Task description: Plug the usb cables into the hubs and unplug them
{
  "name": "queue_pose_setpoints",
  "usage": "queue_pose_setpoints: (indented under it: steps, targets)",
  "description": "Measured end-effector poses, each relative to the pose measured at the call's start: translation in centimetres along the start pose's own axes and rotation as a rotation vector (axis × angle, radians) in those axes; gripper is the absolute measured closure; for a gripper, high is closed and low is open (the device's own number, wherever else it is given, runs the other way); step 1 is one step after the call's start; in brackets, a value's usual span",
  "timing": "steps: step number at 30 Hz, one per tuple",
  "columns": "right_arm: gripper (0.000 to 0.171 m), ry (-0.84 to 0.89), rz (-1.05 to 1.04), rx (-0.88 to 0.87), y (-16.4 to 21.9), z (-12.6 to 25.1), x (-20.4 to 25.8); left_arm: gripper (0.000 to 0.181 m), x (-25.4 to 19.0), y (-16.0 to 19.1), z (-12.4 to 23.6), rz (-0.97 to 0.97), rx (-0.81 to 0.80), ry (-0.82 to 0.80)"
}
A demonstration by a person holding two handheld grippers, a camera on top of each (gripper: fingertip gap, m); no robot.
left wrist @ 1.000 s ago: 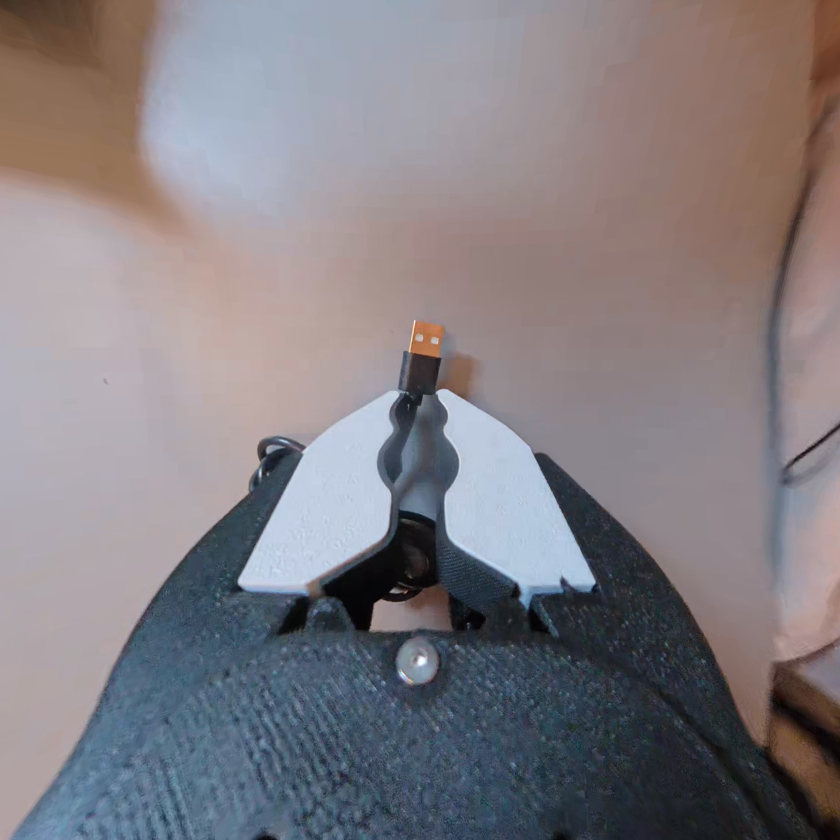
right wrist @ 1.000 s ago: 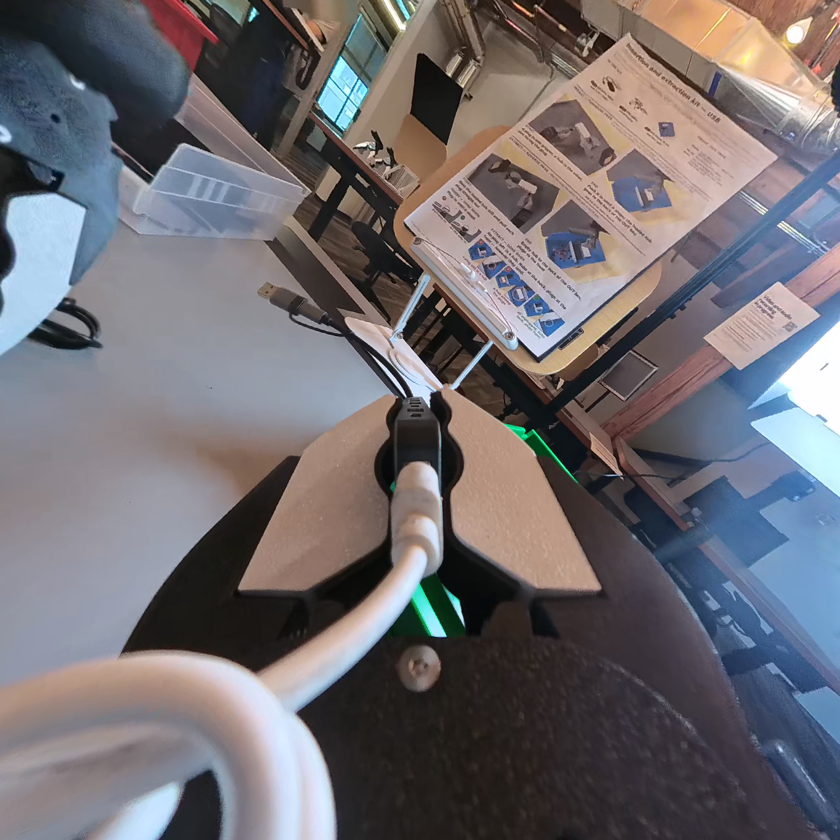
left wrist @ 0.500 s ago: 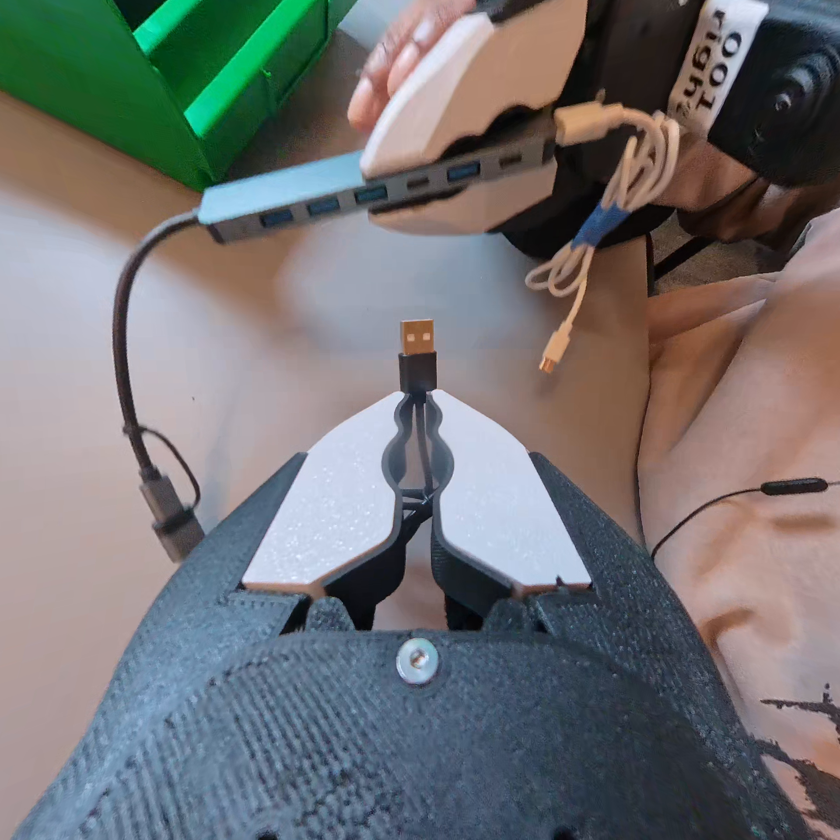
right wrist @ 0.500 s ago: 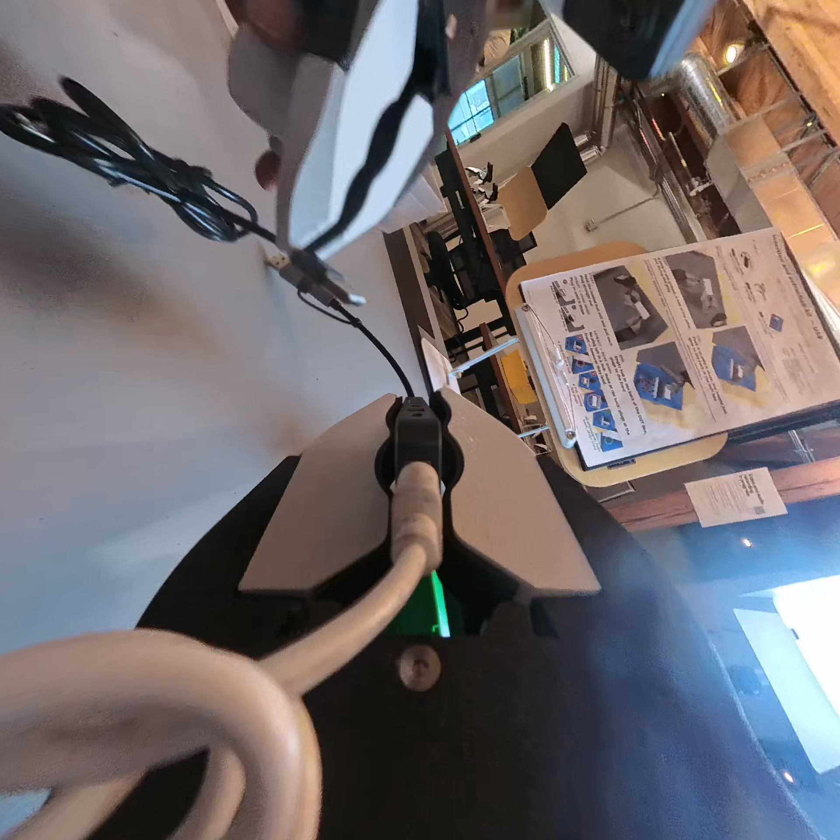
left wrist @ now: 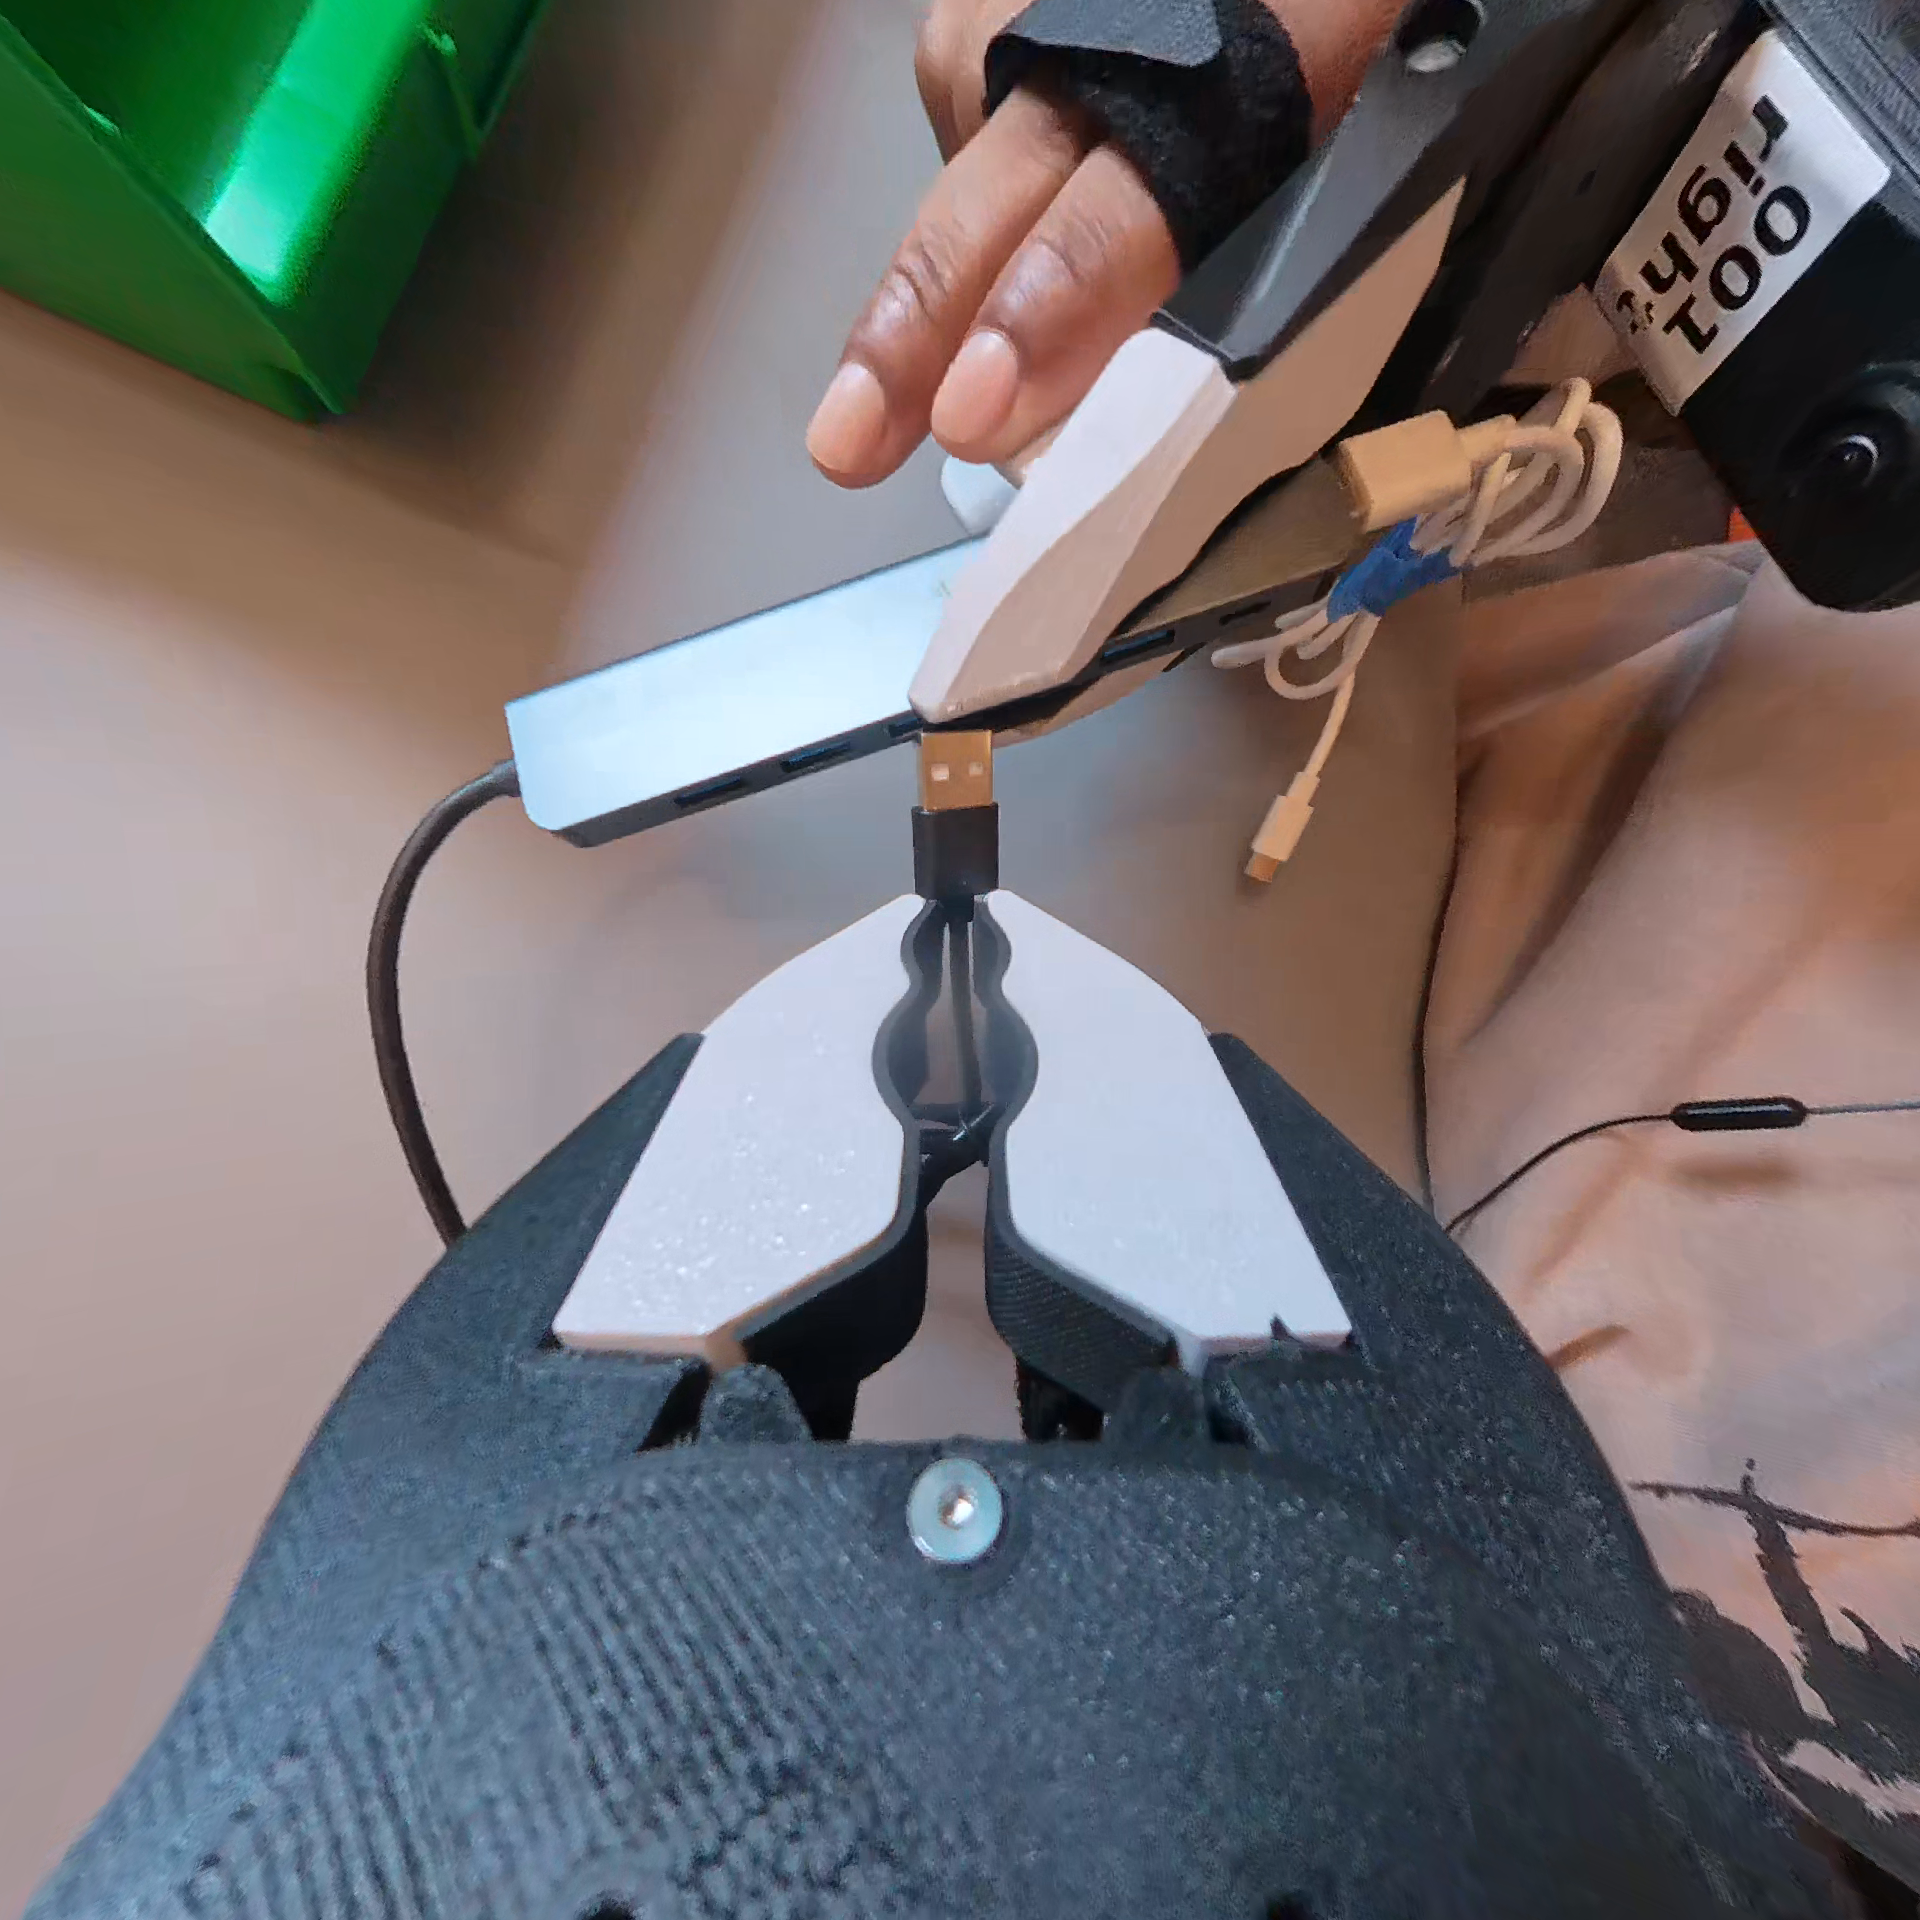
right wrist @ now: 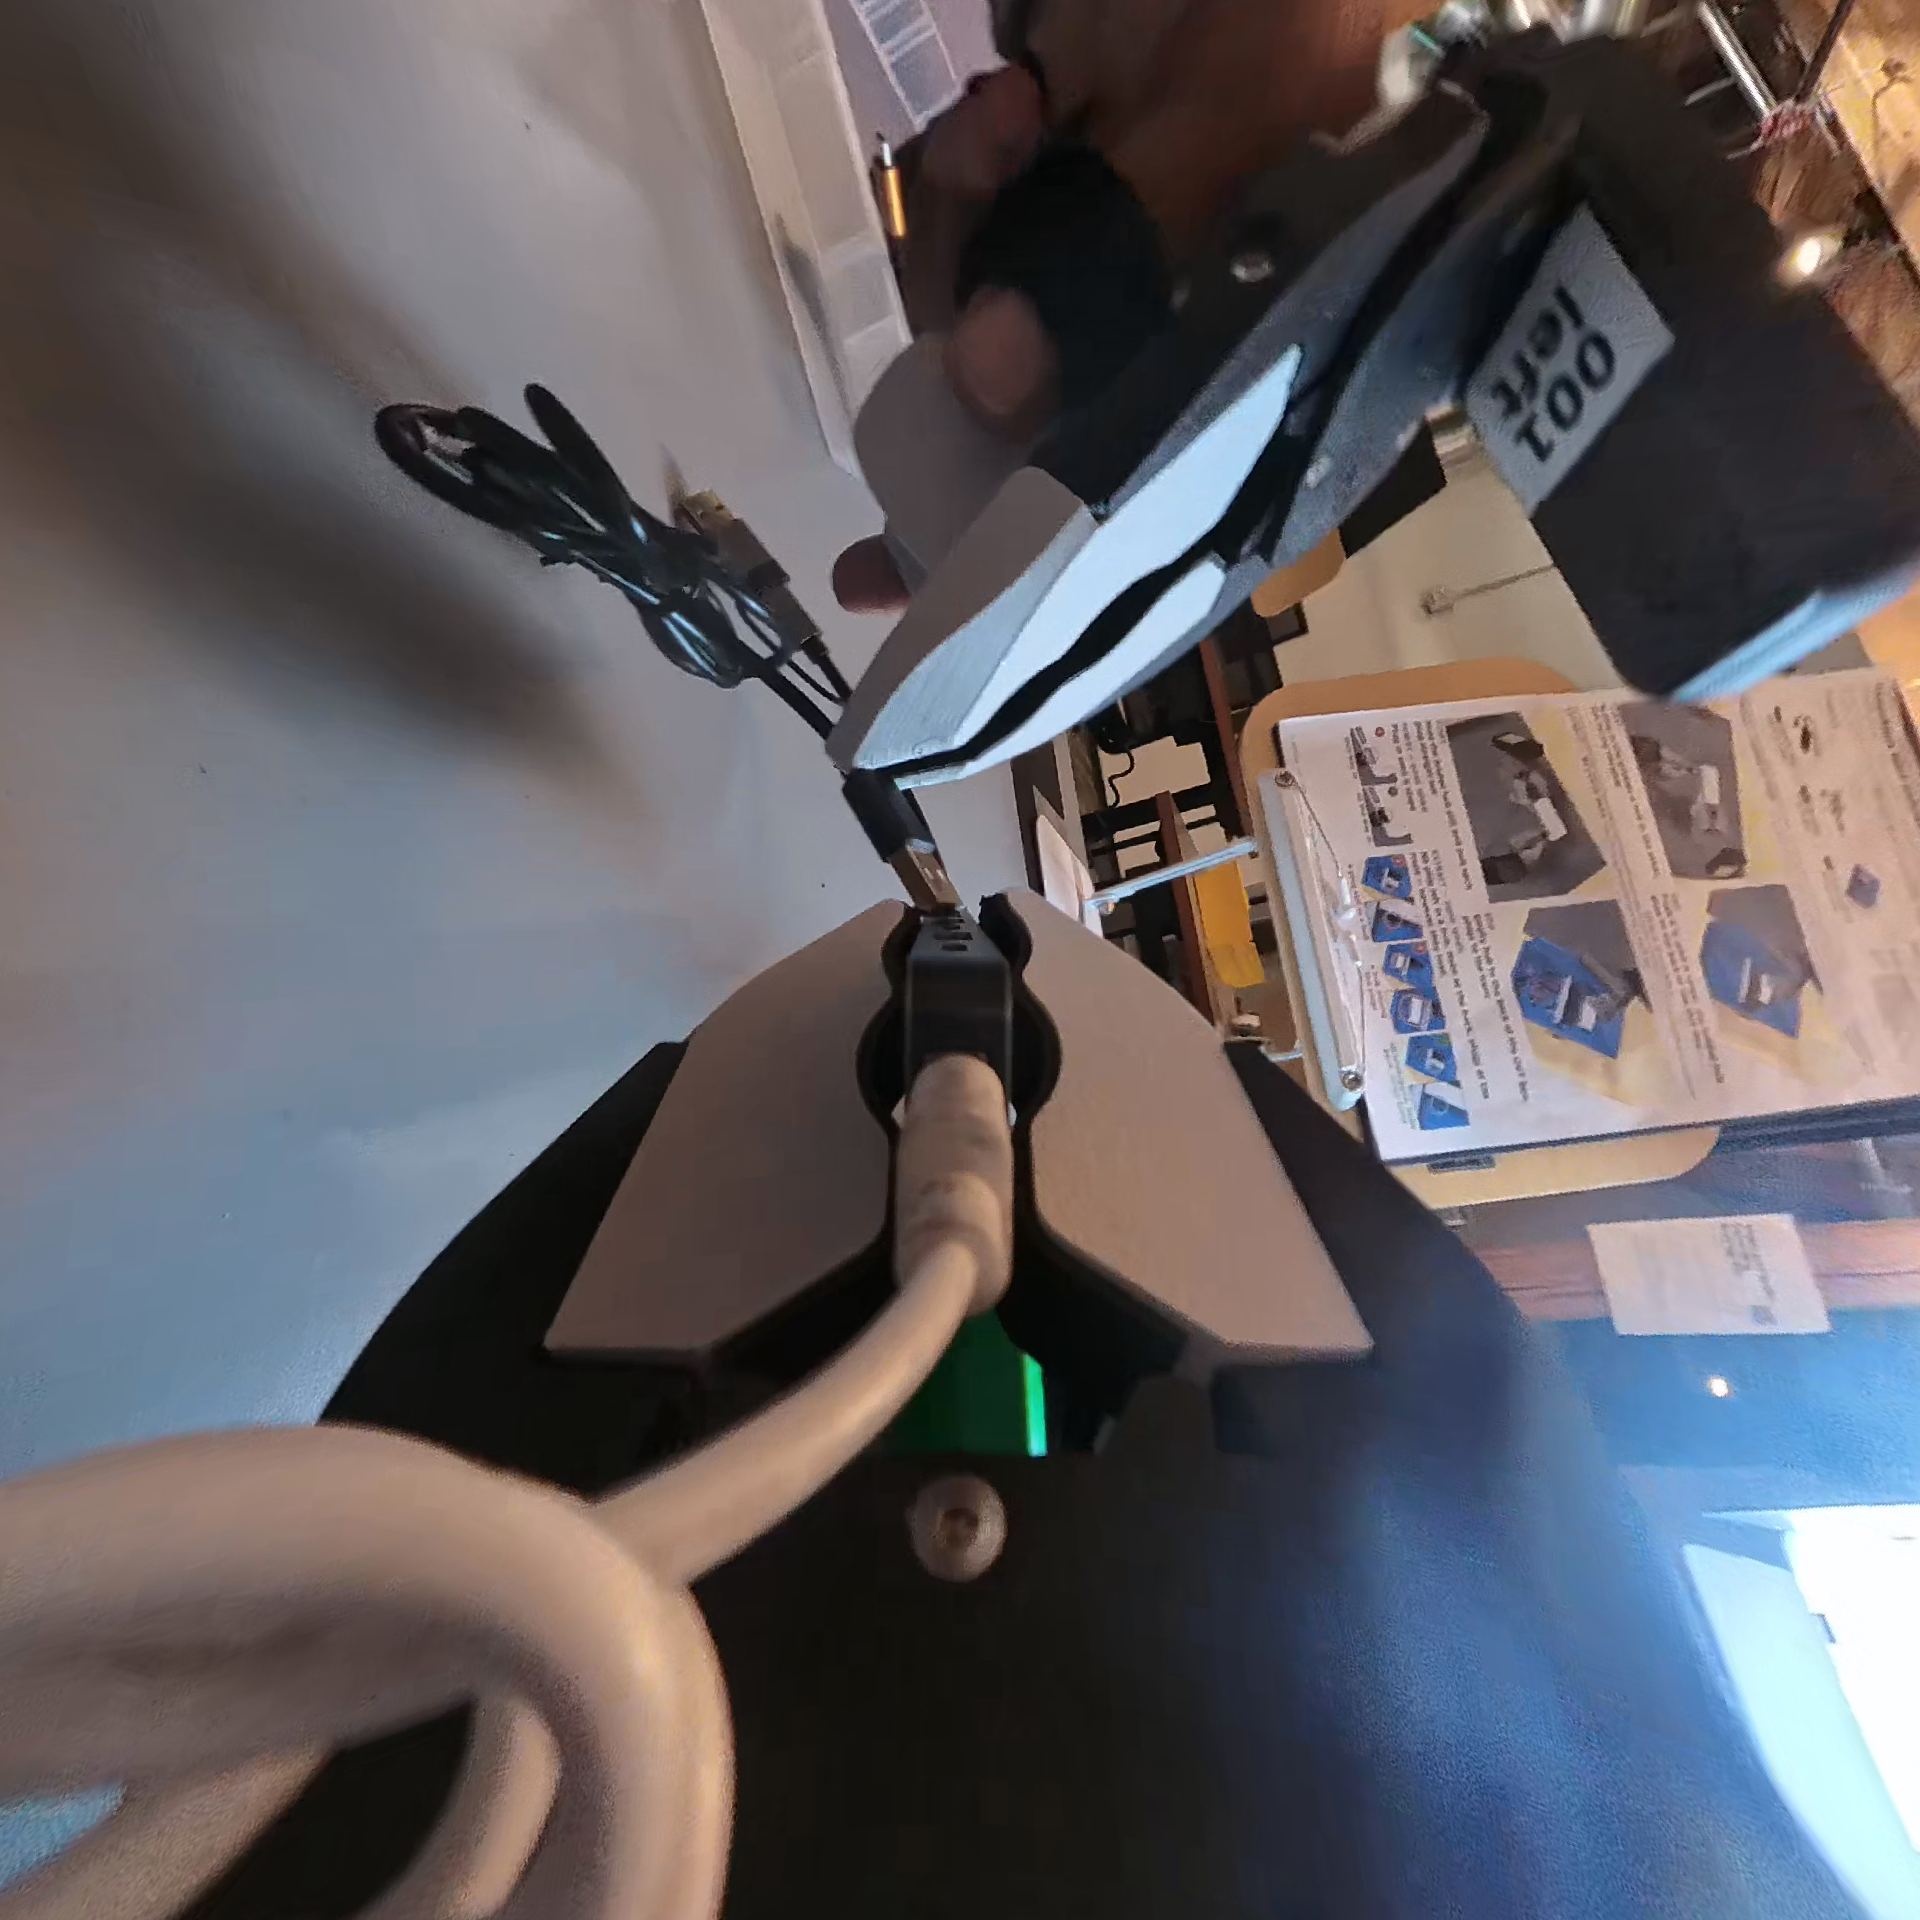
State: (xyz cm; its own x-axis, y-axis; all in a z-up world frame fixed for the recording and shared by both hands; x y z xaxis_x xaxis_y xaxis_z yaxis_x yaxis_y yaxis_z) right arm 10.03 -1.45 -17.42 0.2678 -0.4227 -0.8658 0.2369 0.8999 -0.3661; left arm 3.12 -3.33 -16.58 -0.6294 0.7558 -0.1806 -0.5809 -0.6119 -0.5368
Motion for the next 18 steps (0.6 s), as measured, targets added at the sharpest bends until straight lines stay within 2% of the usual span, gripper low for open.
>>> queue_pose_setpoints:
  steps: [9,15,18]
  targets:
    - [0.16,0.051,0.276,0.063,-1.5,-0.5,1.3,0.176,-0.2,0.6,0.2,0.054,0.217,0.126]
    - [0.16,0.042,0.319,0.046,-1.6,-0.4,1.8,0.176,-0.3,0.5,0.5,0.12,0.2,0.225]
    - [0.162,0.053,0.318,0.067,-1.1,-0.6,1.9,0.176,0.0,0.5,0.3,0.133,0.169,0.196]
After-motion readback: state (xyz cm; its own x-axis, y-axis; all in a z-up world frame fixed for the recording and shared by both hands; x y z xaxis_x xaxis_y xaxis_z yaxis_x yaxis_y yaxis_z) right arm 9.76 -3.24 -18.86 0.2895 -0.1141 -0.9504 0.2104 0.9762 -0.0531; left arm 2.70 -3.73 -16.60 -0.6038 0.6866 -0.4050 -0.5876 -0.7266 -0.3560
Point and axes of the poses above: each gripper's, where its closed fingertips meet, z back along the fingers, y out of its underside, x = y × z across the jaws, the point moved 4 cm from there along z, back along the fingers, and after that the axes turned 10 degrees about -y, right-handed, at the moved point
